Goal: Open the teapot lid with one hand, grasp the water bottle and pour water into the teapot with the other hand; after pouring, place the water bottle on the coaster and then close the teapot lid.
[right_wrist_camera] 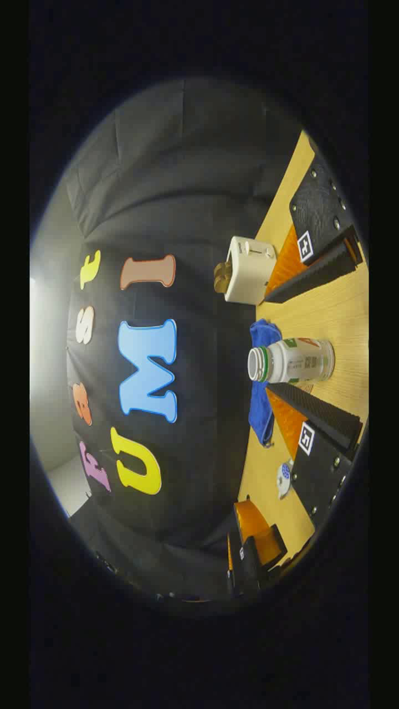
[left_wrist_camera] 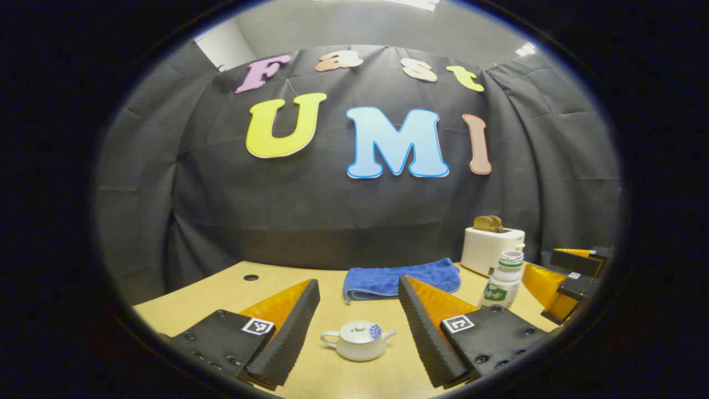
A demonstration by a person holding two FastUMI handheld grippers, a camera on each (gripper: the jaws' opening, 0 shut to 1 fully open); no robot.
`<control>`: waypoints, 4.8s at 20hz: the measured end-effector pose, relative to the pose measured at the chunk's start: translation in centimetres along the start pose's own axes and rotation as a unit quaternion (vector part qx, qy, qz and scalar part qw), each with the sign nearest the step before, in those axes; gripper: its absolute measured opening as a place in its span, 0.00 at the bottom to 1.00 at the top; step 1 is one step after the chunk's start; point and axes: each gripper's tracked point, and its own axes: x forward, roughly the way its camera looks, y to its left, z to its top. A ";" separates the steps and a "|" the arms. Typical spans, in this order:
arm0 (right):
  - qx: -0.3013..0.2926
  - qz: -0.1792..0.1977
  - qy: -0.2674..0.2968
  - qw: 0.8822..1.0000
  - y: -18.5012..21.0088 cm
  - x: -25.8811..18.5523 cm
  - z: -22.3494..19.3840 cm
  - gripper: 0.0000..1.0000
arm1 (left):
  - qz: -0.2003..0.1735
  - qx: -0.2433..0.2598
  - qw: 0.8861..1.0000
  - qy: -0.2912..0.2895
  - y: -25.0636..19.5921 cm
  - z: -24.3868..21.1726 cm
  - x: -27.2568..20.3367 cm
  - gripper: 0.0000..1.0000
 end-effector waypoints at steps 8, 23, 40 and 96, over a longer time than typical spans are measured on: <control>0.012 0.012 0.025 1.000 0.5 1.7 -2.0 0.89 | -0.003 -0.005 0.998 0.067 0.9 -6.8 6.0 0.96; 0.032 0.014 0.037 0.999 -0.2 2.8 -3.7 0.89 | -0.005 -0.013 0.995 0.097 0.4 -11.3 7.9 0.89; 0.046 0.047 0.057 0.996 1.1 3.2 -5.3 0.89 | -0.022 0.005 0.998 0.053 -0.6 -8.1 7.3 0.14; -0.308 0.032 0.101 0.945 5.1 6.7 -7.7 0.74 | 0.057 -0.030 0.995 0.071 9.8 -8.9 5.3 0.14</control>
